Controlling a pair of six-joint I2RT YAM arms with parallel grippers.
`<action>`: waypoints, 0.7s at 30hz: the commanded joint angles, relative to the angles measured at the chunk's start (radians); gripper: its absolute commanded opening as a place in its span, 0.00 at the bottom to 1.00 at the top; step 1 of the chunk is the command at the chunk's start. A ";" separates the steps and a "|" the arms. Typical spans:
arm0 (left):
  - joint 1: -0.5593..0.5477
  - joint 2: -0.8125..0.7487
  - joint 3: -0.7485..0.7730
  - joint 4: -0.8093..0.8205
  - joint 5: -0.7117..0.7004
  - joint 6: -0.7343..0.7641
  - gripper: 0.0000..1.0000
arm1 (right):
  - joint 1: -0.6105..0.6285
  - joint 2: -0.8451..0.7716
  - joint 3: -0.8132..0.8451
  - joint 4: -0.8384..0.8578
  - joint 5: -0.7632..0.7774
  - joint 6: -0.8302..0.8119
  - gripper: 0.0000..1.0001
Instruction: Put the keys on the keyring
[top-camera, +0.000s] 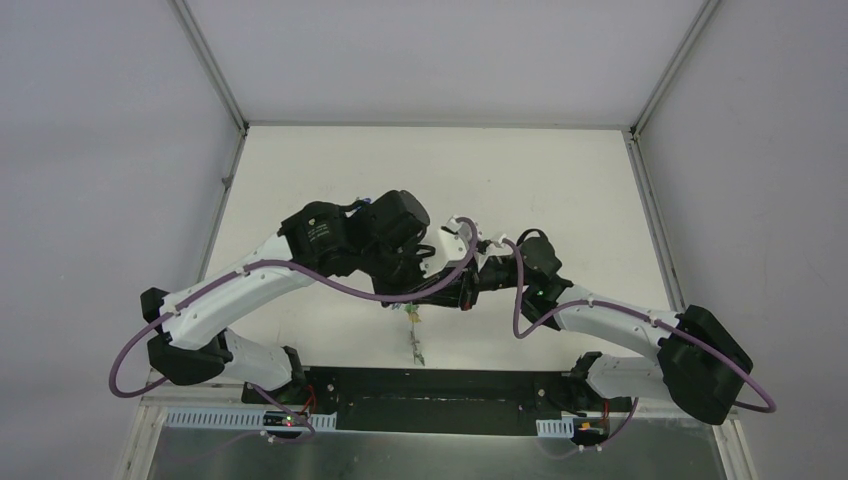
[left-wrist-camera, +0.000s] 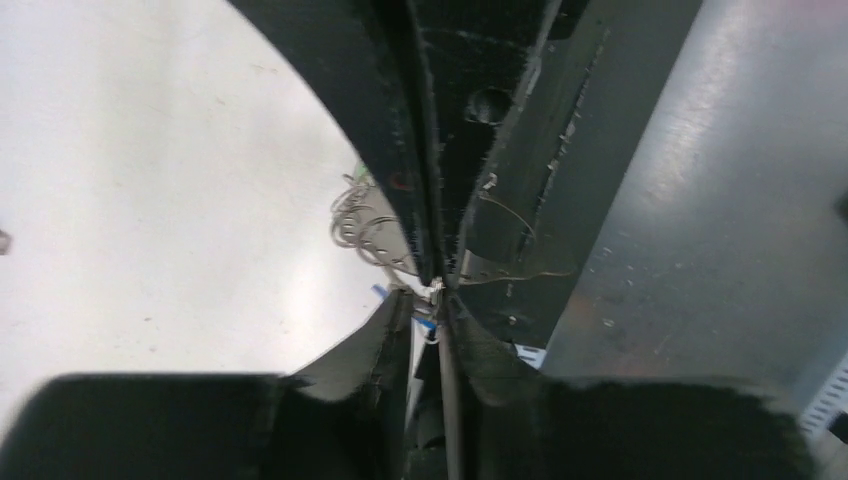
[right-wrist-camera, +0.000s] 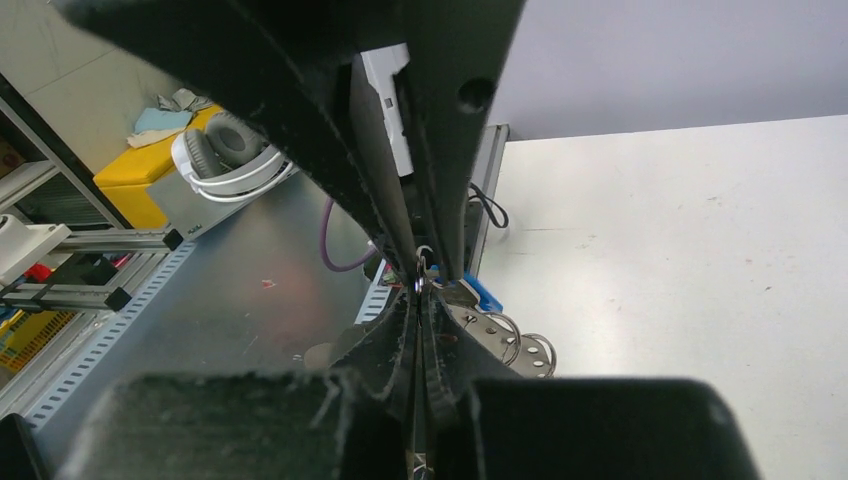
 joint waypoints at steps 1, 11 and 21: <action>-0.003 -0.082 -0.030 0.138 -0.100 -0.049 0.24 | 0.005 -0.028 0.024 0.062 0.014 -0.015 0.00; -0.003 -0.422 -0.392 0.538 -0.082 -0.070 0.48 | 0.005 -0.058 0.011 0.029 0.026 -0.031 0.00; -0.003 -0.857 -0.918 1.051 -0.024 -0.073 0.50 | 0.005 -0.069 0.006 0.021 0.027 -0.031 0.00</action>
